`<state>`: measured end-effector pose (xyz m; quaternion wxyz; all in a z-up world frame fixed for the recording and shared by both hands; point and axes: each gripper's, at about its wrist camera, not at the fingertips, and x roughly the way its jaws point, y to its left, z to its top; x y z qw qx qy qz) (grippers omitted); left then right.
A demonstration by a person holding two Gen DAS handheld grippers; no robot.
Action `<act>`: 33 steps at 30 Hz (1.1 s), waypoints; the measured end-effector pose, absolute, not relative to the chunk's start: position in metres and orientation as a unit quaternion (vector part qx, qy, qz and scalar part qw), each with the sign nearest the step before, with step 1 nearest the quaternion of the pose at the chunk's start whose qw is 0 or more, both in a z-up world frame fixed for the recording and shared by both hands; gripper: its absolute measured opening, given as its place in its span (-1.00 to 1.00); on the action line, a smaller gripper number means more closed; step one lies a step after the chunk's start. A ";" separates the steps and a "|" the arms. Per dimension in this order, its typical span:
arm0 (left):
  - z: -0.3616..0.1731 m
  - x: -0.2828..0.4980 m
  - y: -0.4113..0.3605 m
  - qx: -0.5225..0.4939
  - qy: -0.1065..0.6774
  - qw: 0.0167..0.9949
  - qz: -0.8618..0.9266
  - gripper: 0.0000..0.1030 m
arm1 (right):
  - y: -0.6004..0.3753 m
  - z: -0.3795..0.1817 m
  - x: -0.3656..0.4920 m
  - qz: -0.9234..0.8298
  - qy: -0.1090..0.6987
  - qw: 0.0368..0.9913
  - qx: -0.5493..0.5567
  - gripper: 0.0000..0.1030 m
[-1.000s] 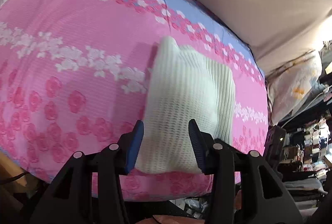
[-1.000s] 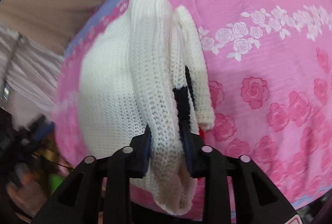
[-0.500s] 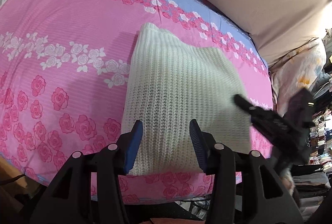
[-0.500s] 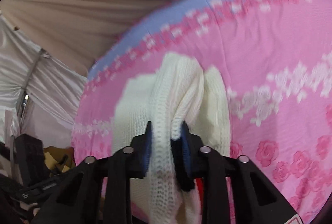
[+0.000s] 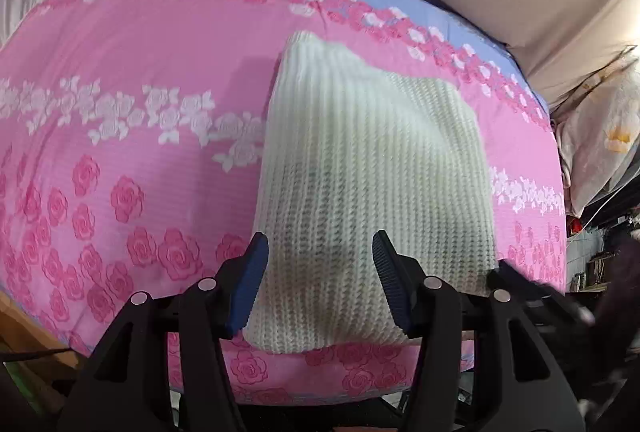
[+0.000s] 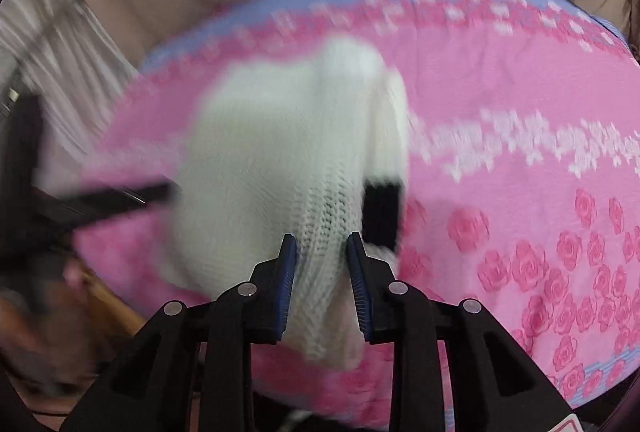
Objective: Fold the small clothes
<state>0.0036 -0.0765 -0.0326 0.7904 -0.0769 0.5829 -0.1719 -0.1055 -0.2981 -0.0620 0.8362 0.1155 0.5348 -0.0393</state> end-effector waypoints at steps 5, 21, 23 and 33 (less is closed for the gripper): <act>-0.041 0.007 -0.066 -0.123 0.591 0.777 -0.178 0.06 | -0.334 -0.064 -0.115 -0.056 0.520 0.823 0.221 0.10; -0.053 0.070 -0.054 -0.194 0.587 0.753 -0.226 -0.43 | -0.333 -0.058 -0.051 0.006 0.452 0.812 0.369 -0.22; -0.020 0.073 -0.040 -0.192 0.559 0.770 -0.241 -0.47 | -0.314 -0.023 -0.044 0.023 0.422 0.837 0.348 -0.27; -0.033 0.088 0.000 -0.110 0.575 0.792 -0.172 -0.38 | -0.285 -0.071 -0.037 -0.077 0.485 0.827 0.272 -0.17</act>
